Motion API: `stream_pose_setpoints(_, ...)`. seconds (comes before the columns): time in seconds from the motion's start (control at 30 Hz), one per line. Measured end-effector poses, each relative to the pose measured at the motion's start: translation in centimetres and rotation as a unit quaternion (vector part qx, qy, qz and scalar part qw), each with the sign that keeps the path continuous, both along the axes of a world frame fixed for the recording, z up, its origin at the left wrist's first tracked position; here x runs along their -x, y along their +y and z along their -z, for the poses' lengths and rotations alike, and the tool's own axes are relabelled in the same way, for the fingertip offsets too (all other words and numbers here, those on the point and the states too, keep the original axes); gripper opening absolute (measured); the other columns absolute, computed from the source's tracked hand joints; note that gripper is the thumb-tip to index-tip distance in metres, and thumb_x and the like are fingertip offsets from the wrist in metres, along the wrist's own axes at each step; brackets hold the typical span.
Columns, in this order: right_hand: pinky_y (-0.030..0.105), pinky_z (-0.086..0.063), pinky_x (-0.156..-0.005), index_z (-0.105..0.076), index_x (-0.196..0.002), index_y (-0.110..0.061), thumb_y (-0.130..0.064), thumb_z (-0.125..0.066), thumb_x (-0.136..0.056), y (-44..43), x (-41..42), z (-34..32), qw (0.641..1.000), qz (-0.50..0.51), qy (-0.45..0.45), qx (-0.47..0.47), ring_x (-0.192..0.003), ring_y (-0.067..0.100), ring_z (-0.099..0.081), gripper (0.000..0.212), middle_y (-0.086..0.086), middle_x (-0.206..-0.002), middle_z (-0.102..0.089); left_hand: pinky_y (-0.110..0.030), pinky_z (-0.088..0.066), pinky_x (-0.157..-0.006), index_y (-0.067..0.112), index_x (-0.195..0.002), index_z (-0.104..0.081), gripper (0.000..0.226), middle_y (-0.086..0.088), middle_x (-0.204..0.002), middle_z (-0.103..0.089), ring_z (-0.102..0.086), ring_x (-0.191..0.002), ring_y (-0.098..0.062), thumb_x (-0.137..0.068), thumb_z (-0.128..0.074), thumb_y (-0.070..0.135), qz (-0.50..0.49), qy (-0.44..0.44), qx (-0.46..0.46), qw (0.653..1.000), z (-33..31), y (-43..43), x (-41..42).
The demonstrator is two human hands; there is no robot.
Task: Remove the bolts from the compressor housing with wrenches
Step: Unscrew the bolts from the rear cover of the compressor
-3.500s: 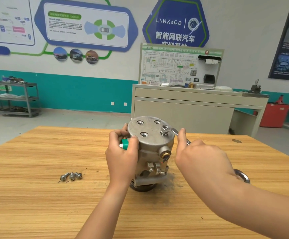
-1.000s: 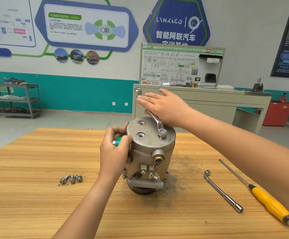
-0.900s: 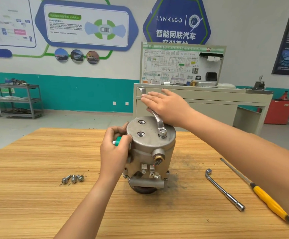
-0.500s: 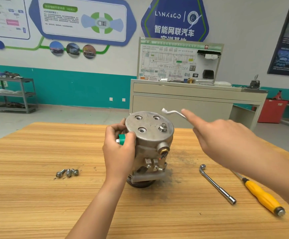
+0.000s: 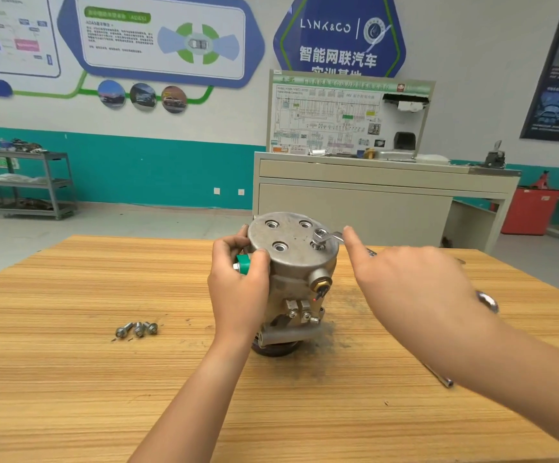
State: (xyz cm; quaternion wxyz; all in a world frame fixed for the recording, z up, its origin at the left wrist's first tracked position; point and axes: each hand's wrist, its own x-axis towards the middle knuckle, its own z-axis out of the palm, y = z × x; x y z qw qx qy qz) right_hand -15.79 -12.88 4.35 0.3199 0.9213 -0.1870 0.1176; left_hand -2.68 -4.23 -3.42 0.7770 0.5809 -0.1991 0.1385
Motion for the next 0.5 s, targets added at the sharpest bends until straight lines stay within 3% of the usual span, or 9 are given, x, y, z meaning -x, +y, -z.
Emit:
stream_pose_setpoints(0.07, 0.028, -0.017, -0.037, 0.012, -0.145, -0.007, 0.006, -0.039, -0.084, 0.3, -0.2, 0.8, 1.0, 0.014, 0.002, -0.021, -0.044, 0.015, -0.025, 0.08, 0.005, -0.06, -0.025, -0.043, -0.05, -0.081, 0.028, -0.086, -0.051, 0.017, 0.033, -0.104, -0.055, -0.059, -0.104, -0.01, -0.086, -0.056, 0.011, 0.005, 0.002, 0.004, 1.0, 0.1, 0.0, -0.1)
stream_pose_setpoints(0.17, 0.028, -0.018, -0.037, 0.014, -0.144, -0.007, 0.007, -0.039, -0.084, 0.4, -0.1, 1.3, 0.999, 0.026, 0.002, -0.033, -0.044, 0.015, -0.025, 0.081, 0.004, -0.061, -0.025, -0.046, -0.05, -0.08, 0.027, -0.085, -0.051, 0.018, 0.031, -0.106, -0.055, -0.06, -0.106, -0.021, -0.085, -0.056, 0.01, 0.008, 0.002, 0.007, 1.0, 0.1, 0.1, -0.2)
stream_pose_setpoints(0.3, 0.026, -0.017, -0.038, 0.006, -0.145, -0.005, 0.006, -0.04, -0.083, 0.4, 0.1, 0.2, 1.0, 0.02, 0.015, -0.013, -0.044, 0.014, -0.025, 0.078, 0.001, -0.057, -0.029, -0.045, -0.05, -0.082, 0.028, -0.085, -0.05, 0.019, 0.03, -0.105, -0.055, -0.059, -0.107, -0.015, -0.085, -0.056, 0.01, 0.004, -0.004, 0.002, 1.0, 0.2, -0.2, -0.2)
stream_pose_setpoints(0.37, 0.025, -0.016, -0.038, 0.003, -0.146, -0.005, 0.004, -0.04, -0.084, 0.5, -0.1, 0.1, 1.0, 0.014, 0.007, -0.013, -0.044, 0.014, -0.025, 0.076, -0.001, -0.057, -0.029, -0.036, -0.05, -0.078, 0.028, -0.085, -0.05, 0.019, 0.031, -0.103, -0.055, -0.059, -0.101, -0.001, -0.086, -0.056, 0.01, 0.005, -0.006, 0.006, 1.0, 0.4, -0.4, -0.4)
stream_pose_setpoints(0.43, 0.024, -0.016, -0.039, 0.002, -0.146, -0.005, 0.004, -0.041, -0.084, 0.5, -0.3, 0.3, 1.0, -0.001, 0.0, -0.015, -0.044, 0.013, -0.024, 0.075, -0.001, -0.057, -0.029, -0.018, -0.048, -0.075, 0.027, -0.085, -0.05, 0.019, 0.032, -0.103, -0.053, -0.053, -0.092, 0.019, -0.086, -0.056, 0.009, 0.005, -0.012, 0.013, 1.0, 0.6, -0.5, -0.4)
stream_pose_setpoints(0.5, 0.025, -0.016, -0.038, 0.003, -0.145, -0.004, 0.006, -0.041, -0.083, 0.6, -0.4, 0.6, 1.0, -0.014, -0.007, -0.005, -0.044, 0.013, -0.025, 0.077, 0.001, -0.056, -0.028, -0.005, -0.043, -0.07, 0.027, -0.085, -0.05, 0.02, 0.031, -0.105, -0.053, -0.05, -0.091, 0.025, -0.085, -0.056, 0.008, 0.002, -0.014, 0.022, 1.0, 0.7, -0.4, -0.5)
